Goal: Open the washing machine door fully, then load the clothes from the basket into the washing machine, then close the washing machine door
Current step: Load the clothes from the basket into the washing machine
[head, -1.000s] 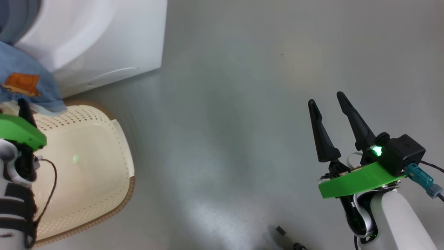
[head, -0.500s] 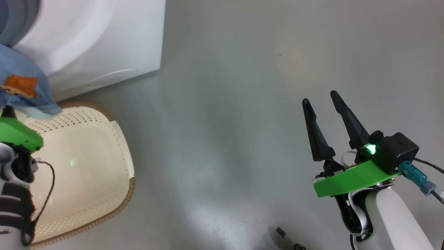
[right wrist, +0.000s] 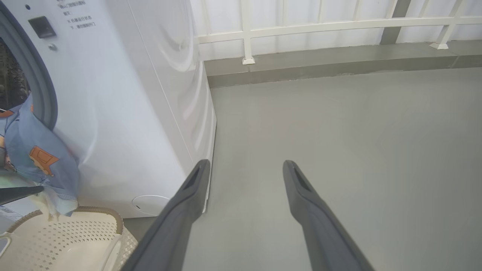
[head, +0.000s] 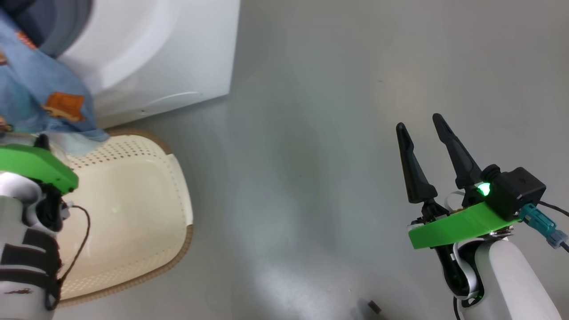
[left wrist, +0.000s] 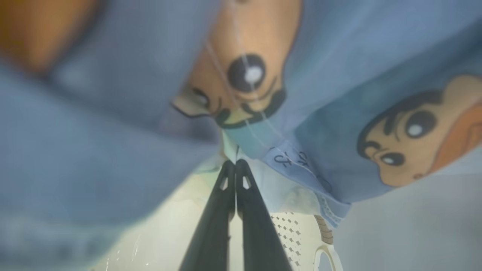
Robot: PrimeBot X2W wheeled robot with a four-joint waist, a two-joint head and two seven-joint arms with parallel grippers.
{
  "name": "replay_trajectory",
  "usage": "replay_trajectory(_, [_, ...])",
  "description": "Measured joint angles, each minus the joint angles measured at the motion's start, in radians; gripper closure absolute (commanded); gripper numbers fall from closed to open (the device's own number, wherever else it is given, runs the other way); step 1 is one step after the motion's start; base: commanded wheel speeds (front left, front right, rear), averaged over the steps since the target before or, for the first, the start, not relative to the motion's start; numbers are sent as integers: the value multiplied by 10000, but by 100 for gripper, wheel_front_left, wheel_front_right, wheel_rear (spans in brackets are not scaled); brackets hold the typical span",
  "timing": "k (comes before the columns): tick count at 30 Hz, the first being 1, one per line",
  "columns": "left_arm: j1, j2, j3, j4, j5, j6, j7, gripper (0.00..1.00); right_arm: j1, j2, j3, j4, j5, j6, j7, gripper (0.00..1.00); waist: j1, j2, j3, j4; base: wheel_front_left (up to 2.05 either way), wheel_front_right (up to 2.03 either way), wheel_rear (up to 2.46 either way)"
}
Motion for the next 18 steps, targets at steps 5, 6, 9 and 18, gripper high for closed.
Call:
replay_trajectory(5, [3, -90, -313, -357, 180, -128, 384, 100, 69, -8, -50, -96, -10, 0, 92, 0, -1, 0, -246, 293, 0, 0, 0])
replay_trajectory(6, [7, -84, -324, -477, 186, -132, 466, 100, 128, -10, -58, -115, -10, 0, 104, 0, 0, 0, -306, 351, 0, 0, 0])
replay_trajectory(9, [31, -52, -403, -1003, 178, -265, 765, 100, 329, -12, -109, -130, -15, 0, 109, 0, -1, 0, -483, 519, 0, 0, 0])
replay_trajectory(18, [787, 558, -558, -4182, 94, 169, 2454, 100, 667, -15, -150, -201, -21, 0, 198, 0, -1, 0, -1004, 919, 0, 0, 0])
